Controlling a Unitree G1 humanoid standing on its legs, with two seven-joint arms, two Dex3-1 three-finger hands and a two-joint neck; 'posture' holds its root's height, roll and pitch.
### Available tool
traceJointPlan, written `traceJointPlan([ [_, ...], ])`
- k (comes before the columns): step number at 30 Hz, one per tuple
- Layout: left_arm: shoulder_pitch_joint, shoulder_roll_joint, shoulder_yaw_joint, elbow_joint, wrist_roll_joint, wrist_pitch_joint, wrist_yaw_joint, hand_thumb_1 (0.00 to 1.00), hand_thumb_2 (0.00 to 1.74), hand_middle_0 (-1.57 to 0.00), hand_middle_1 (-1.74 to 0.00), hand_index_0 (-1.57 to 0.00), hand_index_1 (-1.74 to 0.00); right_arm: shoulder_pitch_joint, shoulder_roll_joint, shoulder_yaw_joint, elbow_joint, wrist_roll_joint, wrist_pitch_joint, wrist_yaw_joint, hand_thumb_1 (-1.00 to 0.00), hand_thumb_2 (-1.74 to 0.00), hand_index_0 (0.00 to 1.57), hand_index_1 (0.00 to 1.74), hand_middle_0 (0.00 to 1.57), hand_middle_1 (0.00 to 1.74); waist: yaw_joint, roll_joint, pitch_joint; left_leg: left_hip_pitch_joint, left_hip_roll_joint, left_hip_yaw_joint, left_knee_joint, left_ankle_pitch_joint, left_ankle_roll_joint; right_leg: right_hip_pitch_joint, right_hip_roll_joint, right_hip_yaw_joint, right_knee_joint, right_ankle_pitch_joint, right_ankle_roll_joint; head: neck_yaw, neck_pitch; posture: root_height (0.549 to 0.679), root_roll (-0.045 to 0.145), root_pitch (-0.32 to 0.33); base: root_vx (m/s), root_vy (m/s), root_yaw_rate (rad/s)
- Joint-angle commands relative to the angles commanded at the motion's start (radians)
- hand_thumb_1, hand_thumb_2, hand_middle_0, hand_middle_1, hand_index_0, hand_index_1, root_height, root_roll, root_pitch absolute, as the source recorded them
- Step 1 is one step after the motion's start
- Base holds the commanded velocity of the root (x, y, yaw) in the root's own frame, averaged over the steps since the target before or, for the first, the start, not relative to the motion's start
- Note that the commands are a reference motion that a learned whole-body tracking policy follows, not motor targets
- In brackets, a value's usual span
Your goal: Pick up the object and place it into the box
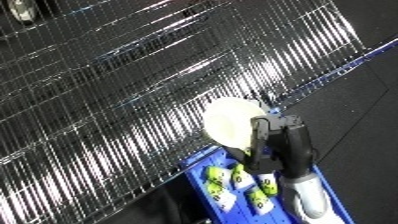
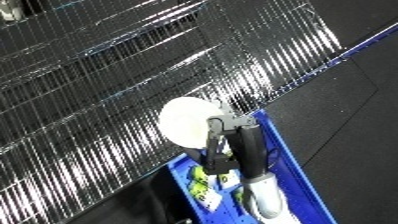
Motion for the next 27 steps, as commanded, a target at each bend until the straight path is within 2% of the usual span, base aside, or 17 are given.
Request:
traceJointPlan([
  [9, 0.020, -0.004, 0.028, -0.008, 0.007, -0.001, -0.018, 1.00, 1.74, -1.57, -1.74, -1.57, -1.74, 0.105, 0.005, -0.066, -0.042, 0.010, -0.021, -0.061, -0.90, -1.57, 1.41, 1.57, 1.41, 1.57, -0.046, -0.001, 0.000, 0.046, 0.016, 0.029, -0.022, -0.007, -0.0016, 0.044, 0.0059, 0.026, -0.049, 0.014, 0.0059, 0.109, 0.042, 0.634, 0.055, 0.091, -0.035, 0.002, -0.166],
  [13, 0.025, -0.012, 0.033, -0.007, 0.008, -0.016, -0.019, 1.00, 1.74, -1.57, -1.74, -1.57, -1.74, 0.144, -0.004, -0.093, -0.037, 0.024, -0.024, -0.083, -0.90, -1.57, 1.41, 1.57, 1.41, 1.57, -0.070, 0.005, 0.000, 0.067, 0.021, 0.047, -0.044, -0.003, -0.0036, 0.055, 0.0082, 0.037, -0.072, 0.022, 0.0062, 0.183, 0.044, 0.637, 0.060, 0.092, -0.024, 0.053, -0.158],
  [15, 0.025, -0.018, 0.033, -0.005, 0.001, -0.027, -0.011, 1.00, 1.74, -1.57, -1.74, -1.57, -1.74, 0.161, -0.014, -0.109, -0.030, 0.038, -0.025, -0.088, -0.90, -1.57, 1.41, 1.57, 1.41, 1.57, -0.086, 0.011, 0.000, 0.080, 0.023, 0.058, -0.056, -0.001, -0.0053, 0.060, 0.0098, 0.044, -0.082, 0.024, 0.0058, 0.232, 0.027, 0.638, 0.064, 0.092, -0.013, 0.113, -0.173],
  [19, 0.034, -0.037, 0.028, 0.008, -0.022, -0.058, 0.009, 1.00, 1.74, -1.57, -1.74, -1.57, -1.74, 0.208, -0.030, -0.143, -0.001, 0.108, -0.041, -0.056, -0.90, -1.57, 1.41, 1.57, 1.41, 1.57, -0.123, 0.027, 0.000, 0.103, 0.025, 0.078, -0.062, -0.004, -0.0098, 0.068, 0.0106, 0.060, -0.085, 0.018, 0.0021, 0.285, 0.006, 0.639, 0.074, 0.085, 0.022, 0.156, -0.197],
  [22, 0.047, -0.052, 0.025, 0.012, -0.033, -0.080, 0.017, 1.00, 1.74, -1.57, -1.74, -1.57, -1.74, 0.241, -0.025, -0.166, 0.024, 0.175, -0.059, -0.020, -0.90, -1.57, 1.41, 1.57, 1.41, 1.57, -0.145, 0.039, 0.000, 0.119, 0.025, 0.090, -0.066, -0.009, -0.0103, 0.072, 0.0113, 0.072, -0.084, 0.012, -0.0022, 0.326, -0.003, 0.639, 0.081, 0.083, 0.020, 0.120, -0.127],
  [27, 0.059, -0.063, 0.025, 0.014, -0.045, -0.097, 0.012, 1.00, 1.74, -1.57, -1.74, -1.57, -1.74, 0.264, -0.014, -0.185, 0.051, 0.232, -0.077, 0.011, -0.65, -1.13, 1.02, 1.13, 1.02, 1.13, -0.164, 0.053, 0.000, 0.140, 0.021, 0.103, -0.079, -0.013, -0.0103, 0.078, 0.0127, 0.081, -0.093, 0.008, -0.0064, 0.388, -0.014, 0.640, 0.089, 0.082, -0.002, 0.066, -0.052],
])
